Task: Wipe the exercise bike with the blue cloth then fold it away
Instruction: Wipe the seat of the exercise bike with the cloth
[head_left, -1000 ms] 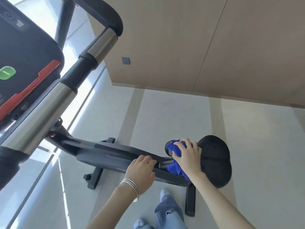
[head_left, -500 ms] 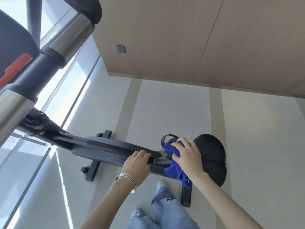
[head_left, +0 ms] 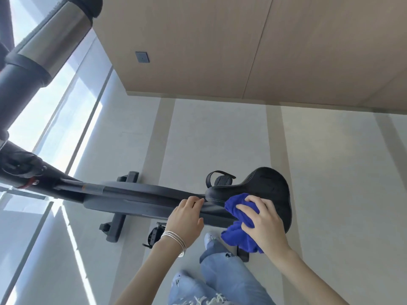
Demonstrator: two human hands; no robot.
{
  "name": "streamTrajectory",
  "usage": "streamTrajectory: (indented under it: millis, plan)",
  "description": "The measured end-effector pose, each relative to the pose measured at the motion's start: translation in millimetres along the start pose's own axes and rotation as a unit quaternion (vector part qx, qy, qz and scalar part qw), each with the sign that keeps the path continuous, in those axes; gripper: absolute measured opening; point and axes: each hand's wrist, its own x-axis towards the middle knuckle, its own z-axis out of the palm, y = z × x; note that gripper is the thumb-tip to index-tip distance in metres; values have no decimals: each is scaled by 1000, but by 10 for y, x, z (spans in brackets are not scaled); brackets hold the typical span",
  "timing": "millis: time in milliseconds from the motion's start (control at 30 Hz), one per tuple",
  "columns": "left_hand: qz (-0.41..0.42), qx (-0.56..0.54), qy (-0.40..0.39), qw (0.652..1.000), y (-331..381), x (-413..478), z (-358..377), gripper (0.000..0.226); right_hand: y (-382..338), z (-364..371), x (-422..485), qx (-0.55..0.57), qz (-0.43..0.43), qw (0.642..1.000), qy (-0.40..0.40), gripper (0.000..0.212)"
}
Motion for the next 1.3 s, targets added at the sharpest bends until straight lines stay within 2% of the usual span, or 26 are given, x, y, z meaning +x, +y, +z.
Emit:
streamTrajectory:
  millis: [267, 367, 567, 767, 900, 1033, 1200, 1300]
  plan:
    - [77, 19, 21, 997, 229, 267, -75, 59, -231, 22, 272, 16, 73, 996, 55, 38]
    - [101, 36, 17, 994, 315, 392, -109, 65, 29, -58, -14, 22, 105, 993, 53, 37]
    - [104, 66, -35, 992, 456, 608, -70, 67, 596, -201, -581, 45, 245, 963, 105, 38]
    - [76, 64, -19, 995, 491, 640, -26, 54, 342, -48, -404, -8, 171, 972, 161, 40]
    - [63, 66, -13, 996, 501, 675, -48, 50, 366, -43, -283, -58, 108, 979, 162, 43]
    - [53, 82, -16, 995, 528, 673, -41, 49, 554, -117, -106, -37, 50, 986, 155, 41]
    - [55, 127, -20, 990, 589, 645, -3, 47, 693, -192, 308, -2, 87, 985, 149, 38]
    - [51, 125, -19, 991, 584, 658, -9, 47, 781, -243, 503, 44, 153, 979, 124, 31]
